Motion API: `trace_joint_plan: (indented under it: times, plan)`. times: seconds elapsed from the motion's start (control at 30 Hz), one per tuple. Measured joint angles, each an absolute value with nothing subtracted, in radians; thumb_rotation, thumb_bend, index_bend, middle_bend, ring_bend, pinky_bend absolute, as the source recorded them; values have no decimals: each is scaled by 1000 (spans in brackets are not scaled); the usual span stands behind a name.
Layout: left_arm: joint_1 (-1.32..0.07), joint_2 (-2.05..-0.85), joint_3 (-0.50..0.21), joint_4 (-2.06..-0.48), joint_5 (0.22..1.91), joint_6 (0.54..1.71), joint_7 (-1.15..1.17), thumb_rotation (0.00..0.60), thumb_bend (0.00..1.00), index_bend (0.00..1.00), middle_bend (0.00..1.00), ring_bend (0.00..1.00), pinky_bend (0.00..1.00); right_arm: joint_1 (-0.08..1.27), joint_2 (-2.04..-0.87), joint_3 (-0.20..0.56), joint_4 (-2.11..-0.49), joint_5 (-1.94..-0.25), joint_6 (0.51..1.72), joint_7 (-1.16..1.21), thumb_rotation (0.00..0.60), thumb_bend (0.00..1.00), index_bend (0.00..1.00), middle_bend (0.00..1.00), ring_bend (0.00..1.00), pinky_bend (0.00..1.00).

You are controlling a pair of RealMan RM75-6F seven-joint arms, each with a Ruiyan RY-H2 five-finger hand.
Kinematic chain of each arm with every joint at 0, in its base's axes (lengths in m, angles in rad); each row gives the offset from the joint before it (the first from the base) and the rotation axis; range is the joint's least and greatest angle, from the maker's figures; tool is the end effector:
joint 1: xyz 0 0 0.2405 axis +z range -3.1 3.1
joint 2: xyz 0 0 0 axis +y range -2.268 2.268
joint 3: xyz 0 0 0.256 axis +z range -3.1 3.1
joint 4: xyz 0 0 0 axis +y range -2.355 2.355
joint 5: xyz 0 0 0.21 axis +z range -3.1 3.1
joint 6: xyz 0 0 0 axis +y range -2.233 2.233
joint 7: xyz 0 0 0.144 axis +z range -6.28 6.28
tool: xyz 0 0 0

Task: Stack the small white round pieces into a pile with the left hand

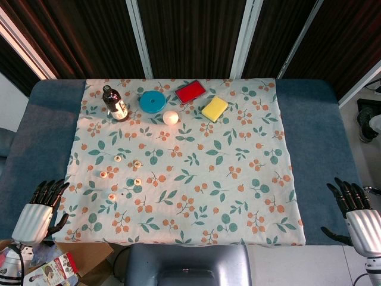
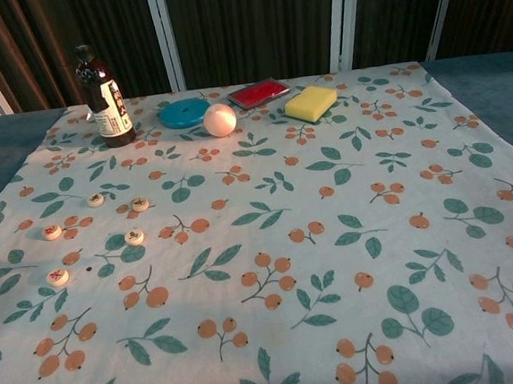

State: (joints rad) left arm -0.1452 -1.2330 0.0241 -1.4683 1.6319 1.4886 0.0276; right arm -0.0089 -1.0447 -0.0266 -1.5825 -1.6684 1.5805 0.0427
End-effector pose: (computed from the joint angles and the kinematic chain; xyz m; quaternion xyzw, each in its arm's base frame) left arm -0.3059 0.1841 0.1177 -0.6673 -0.3408 -0.3900 0.5353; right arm -0.3149 -0.1349 0.1773 0.6333 -0.3608 0.3783 0.5707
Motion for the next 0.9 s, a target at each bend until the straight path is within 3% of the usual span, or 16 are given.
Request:
trace_joint_plan:
  times: [0.17, 0.23, 0.3, 0.37, 0.4, 0.43, 0.5, 0.6, 0.9]
  plan:
    - [-153, -1237, 28, -1468, 1629, 1463, 32, 600, 386, 44, 33, 0, 13, -9, -1044, -25, -1584, -1667, 1581, 45, 600, 118, 0, 0, 0, 0]
    - [-159, -1243, 33, -1468, 1630, 1446, 31, 600, 386, 48, 63, 30, 80, -7, -1044, -24, -1583, -1665, 1580, 45, 600, 117, 0, 0, 0, 0]
    - [-161, -1260, 34, -1463, 1633, 1442, 26, 600, 386, 77, 233, 231, 366, -5, -1044, -23, -1583, -1662, 1574, 46, 600, 117, 0, 0, 0, 0]
    - [-163, -1286, 32, -1445, 1637, 1446, 22, 600, 385, 126, 595, 630, 801, -1, -1046, -21, -1585, -1657, 1564, 43, 600, 118, 0, 0, 0, 0]
    - [-164, -1310, 31, -1426, 1638, 1448, 17, 600, 386, 150, 768, 799, 933, 1, -1046, -20, -1585, -1655, 1560, 40, 600, 118, 0, 0, 0, 0]
    - [-165, -1330, 31, -1410, 1638, 1447, 10, 600, 386, 163, 860, 883, 979, 3, -1047, -20, -1586, -1654, 1556, 36, 600, 117, 0, 0, 0, 0]
    - [-173, -1371, 34, -1375, 1637, 1431, -22, 600, 388, 229, 988, 992, 1000, 7, -1049, -20, -1590, -1653, 1548, 26, 600, 118, 0, 0, 0, 0]
    - [-186, -1423, 31, -1350, 1627, 1402, -96, 600, 400, 333, 1000, 1000, 1000, 9, -1051, -20, -1596, -1650, 1542, 15, 600, 118, 0, 0, 0, 0]
    - [-249, -1615, -23, -1182, 1516, 1261, -141, 600, 415, 318, 1000, 1000, 1000, 10, -1051, -20, -1599, -1644, 1539, 10, 600, 117, 0, 0, 0, 0]
